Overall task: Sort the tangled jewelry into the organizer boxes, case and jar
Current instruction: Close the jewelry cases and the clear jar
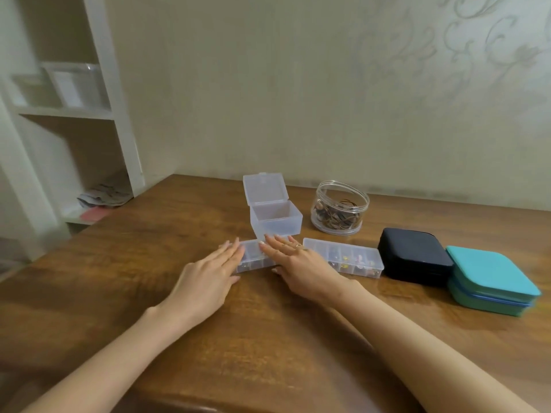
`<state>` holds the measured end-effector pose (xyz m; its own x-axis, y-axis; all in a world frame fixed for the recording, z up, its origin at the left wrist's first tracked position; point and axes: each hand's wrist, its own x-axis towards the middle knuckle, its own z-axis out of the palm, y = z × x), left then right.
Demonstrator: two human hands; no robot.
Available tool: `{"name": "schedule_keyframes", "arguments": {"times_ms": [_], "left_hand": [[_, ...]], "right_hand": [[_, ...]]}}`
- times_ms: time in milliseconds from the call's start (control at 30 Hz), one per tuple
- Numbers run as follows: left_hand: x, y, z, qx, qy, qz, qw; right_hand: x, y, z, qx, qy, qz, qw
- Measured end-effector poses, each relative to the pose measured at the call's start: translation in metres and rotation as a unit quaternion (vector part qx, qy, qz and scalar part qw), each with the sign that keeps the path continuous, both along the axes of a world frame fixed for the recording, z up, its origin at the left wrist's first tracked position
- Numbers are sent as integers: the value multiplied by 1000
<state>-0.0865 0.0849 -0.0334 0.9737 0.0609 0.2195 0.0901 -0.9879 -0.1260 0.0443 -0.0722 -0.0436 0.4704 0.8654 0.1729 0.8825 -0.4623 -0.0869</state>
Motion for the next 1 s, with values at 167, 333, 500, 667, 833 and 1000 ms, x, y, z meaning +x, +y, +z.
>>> {"name": "schedule_keyframes", "arguments": {"times_ms": [167, 333, 500, 667, 833, 1000], "left_hand": [[38, 18, 33, -339, -97, 38, 935], [133, 51, 39, -723, -31, 74, 686], [183, 57, 21, -734, -30, 39, 678], [163, 71, 25, -641, -36, -83, 762], [139, 82, 33, -535, 101, -135, 828], [139, 68, 23, -300, 52, -114, 946]], "right_hand": [[10, 4, 34, 95, 72, -28, 993], [48, 8, 35, 122, 48, -146, 981], [56, 5, 23, 106, 51, -122, 985], [55, 0, 21, 216, 115, -117, 963], [45, 3, 19, 296, 171, -133, 930], [44, 8, 16, 109, 1, -174, 979]]}}
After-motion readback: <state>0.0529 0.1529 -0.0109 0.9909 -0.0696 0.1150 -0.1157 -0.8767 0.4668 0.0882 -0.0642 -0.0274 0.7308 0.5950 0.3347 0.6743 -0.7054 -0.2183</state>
